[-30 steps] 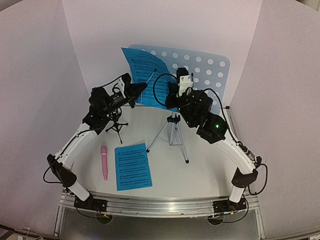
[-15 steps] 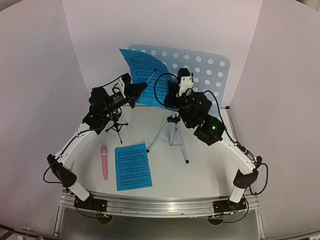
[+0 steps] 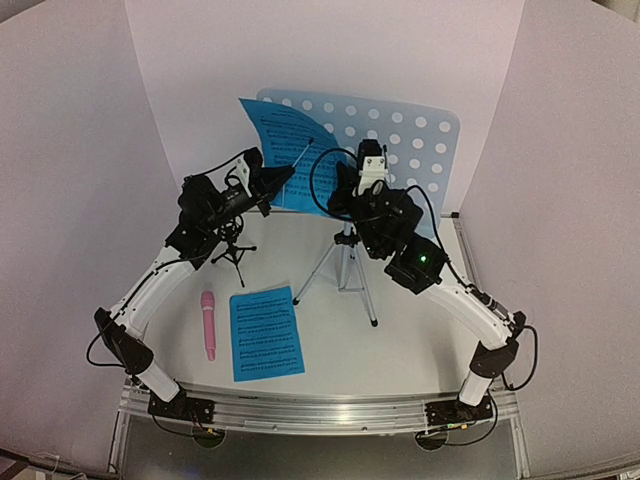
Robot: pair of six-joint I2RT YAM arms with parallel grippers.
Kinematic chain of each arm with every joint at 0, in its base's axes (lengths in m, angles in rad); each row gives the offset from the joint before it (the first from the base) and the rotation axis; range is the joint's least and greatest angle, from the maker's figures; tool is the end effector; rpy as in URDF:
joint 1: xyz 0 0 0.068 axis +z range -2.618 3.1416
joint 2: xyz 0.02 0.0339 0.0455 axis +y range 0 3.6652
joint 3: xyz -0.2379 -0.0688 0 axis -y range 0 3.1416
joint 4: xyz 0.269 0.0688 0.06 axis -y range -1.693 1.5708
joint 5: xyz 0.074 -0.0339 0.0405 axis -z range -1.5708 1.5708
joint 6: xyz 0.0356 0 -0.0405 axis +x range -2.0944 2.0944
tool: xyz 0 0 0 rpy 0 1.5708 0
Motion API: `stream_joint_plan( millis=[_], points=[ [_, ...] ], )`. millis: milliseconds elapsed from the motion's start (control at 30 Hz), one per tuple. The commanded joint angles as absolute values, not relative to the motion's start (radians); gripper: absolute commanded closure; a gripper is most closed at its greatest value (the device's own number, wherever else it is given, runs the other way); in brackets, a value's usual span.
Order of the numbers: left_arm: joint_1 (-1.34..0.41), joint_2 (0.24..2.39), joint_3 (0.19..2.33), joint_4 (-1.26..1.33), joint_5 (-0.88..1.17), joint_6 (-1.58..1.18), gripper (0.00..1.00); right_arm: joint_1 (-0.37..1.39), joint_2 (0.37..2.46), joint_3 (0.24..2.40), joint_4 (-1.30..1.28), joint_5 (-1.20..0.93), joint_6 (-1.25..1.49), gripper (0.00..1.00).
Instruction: Set up the instrument practice props
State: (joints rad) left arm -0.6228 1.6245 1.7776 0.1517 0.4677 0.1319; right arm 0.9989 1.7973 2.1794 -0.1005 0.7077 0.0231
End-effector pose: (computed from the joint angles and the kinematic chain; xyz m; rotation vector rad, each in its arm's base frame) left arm 0.3077 -0.2407 0.4831 0.8502 1.0274 -0.7131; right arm 0.2347 0.3219 0.5294 -0.0427 1.3688 0.4036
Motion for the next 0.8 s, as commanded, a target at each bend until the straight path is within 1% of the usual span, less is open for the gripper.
stream_joint_plan(
  millis=[0, 100, 233, 300, 767],
  points=[
    [-0.637, 1.632, 1.775, 0.173, 0.48, 0.145, 0.94, 0.996, 1.735, 2.159, -0.033, 0.729, 0.031, 1.0],
    [-0.637, 1.633, 1.778, 0.17, 0.48, 0.148, 0.84, 0.996, 1.73, 2.148, -0.024, 0.732, 0.032, 1.0],
    [-0.636, 1.634, 1.784, 0.172, 0.477, 0.151, 0.77, 0.997, 1.73, 2.144, -0.015, 0.729, 0.032, 1.0],
    [-0.637, 1.63, 1.784, 0.171, 0.476, 0.152, 0.76, 0.997, 1.73, 2.141, -0.013, 0.726, 0.032, 1.0],
    [-0.637, 1.626, 1.784, 0.169, 0.486, 0.157, 0.75, 0.996, 1.726, 2.128, -0.011, 0.715, 0.044, 1.0]
  ],
)
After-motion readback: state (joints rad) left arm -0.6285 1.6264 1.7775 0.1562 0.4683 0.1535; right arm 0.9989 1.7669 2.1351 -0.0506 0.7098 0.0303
